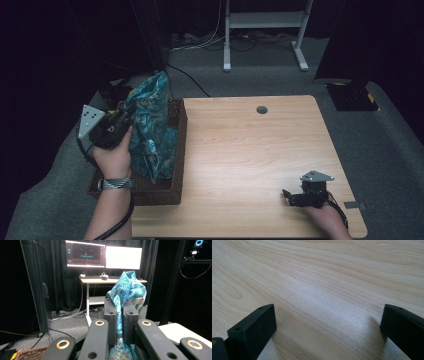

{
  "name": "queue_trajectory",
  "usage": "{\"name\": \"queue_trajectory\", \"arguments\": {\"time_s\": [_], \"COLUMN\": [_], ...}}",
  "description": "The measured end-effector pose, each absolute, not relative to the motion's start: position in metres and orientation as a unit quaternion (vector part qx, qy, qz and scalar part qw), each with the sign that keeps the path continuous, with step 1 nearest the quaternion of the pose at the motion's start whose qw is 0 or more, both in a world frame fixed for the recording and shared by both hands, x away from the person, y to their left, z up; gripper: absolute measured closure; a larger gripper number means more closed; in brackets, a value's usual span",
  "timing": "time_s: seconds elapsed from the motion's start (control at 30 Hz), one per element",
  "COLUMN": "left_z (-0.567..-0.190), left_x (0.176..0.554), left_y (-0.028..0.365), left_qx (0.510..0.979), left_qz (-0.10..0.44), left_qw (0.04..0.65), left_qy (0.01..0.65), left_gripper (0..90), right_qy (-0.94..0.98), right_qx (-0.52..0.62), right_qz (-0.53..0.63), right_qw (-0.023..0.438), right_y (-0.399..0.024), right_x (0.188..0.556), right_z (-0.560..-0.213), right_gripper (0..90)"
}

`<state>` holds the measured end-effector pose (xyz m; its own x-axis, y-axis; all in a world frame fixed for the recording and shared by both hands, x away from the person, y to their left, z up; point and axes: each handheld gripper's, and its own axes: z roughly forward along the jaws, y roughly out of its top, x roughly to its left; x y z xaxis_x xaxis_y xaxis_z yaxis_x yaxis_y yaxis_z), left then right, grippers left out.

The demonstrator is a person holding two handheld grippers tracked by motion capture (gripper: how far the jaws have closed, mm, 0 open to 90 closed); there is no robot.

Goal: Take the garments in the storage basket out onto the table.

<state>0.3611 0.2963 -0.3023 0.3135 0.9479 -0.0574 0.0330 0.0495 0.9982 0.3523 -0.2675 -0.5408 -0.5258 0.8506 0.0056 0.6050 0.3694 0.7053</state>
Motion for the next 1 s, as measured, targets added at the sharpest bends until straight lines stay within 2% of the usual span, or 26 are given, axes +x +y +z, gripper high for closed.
{"name": "queue_trajectory", "arguments": {"time_s": [1.0], "left_z": [-0.248], "left_x": [0.362], "left_y": [0.290], "left_qx": [0.511], "left_qz": [0.417], "left_qw": [0.631], "left_qy": [0.409], "left_gripper": [84.9], "right_qy": [0.806], "right_qx": [0.452], "right_qz": [0.336], "right_qw": [0.182], "right_y": [-0.268], "right_x": [0.352], "right_z": [-0.541], "right_gripper": [0.4]}}
